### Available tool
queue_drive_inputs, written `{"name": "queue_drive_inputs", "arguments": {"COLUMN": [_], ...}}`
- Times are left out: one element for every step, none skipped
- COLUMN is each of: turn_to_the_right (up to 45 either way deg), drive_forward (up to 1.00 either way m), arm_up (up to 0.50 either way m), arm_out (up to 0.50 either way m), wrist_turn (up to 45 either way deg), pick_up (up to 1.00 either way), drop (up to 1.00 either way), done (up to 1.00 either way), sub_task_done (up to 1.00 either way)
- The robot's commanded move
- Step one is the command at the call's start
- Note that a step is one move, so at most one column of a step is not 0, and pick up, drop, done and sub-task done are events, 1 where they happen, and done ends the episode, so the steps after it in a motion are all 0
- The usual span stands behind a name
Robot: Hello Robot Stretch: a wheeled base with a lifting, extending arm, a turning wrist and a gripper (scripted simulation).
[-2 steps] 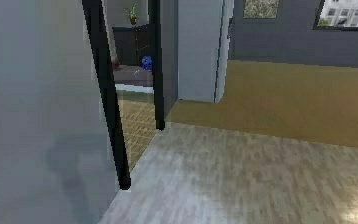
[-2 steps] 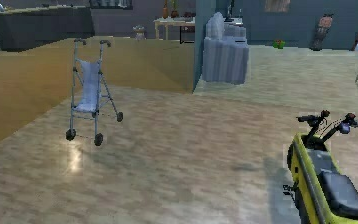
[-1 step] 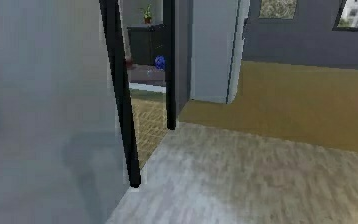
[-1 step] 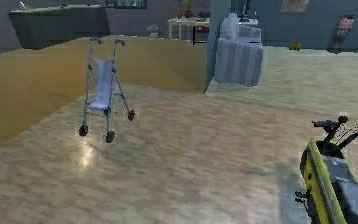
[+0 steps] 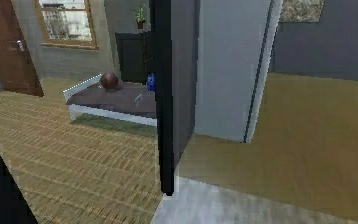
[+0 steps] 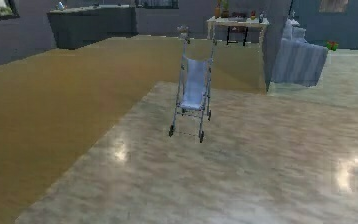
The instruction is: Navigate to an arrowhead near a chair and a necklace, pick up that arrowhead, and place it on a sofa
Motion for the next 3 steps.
{"name": "queue_drive_inputs", "arguments": {"turn_to_the_right": [0.0,-6.0,0.0], "drive_forward": [0.40,0.00,0.40], "arm_up": [0.00,0.00,0.00], "arm_out": [0.00,0.00,0.00], "wrist_turn": [0.0,0.0,0.0], "pick_up": [0.00,0.00,0.00], "drop": [0.00,0.00,0.00], "done": [0.00,0.00,0.00], "sub_task_done": [0.00,0.00,0.00]}}
